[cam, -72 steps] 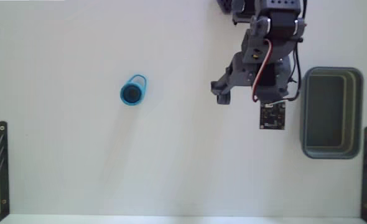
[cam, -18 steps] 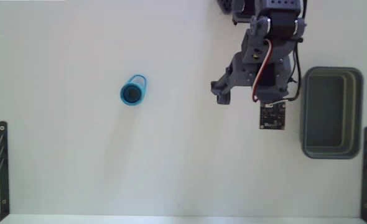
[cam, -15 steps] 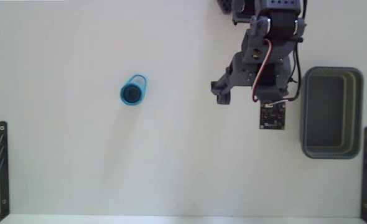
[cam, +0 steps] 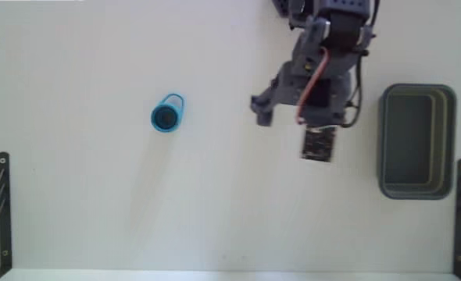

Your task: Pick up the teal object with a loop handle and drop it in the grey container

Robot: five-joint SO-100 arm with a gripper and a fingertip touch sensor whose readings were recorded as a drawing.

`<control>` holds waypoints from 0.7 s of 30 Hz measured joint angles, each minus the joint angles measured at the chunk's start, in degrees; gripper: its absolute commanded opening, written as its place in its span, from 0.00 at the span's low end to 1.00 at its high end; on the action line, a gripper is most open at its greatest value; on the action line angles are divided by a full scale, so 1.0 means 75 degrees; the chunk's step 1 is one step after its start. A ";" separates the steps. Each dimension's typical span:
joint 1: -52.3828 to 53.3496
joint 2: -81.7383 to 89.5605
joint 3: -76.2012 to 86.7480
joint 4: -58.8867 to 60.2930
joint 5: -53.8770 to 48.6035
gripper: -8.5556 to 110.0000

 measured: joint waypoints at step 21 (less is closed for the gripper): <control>0.2484 0.0000 0.0000 0.0000 -0.0012 1.00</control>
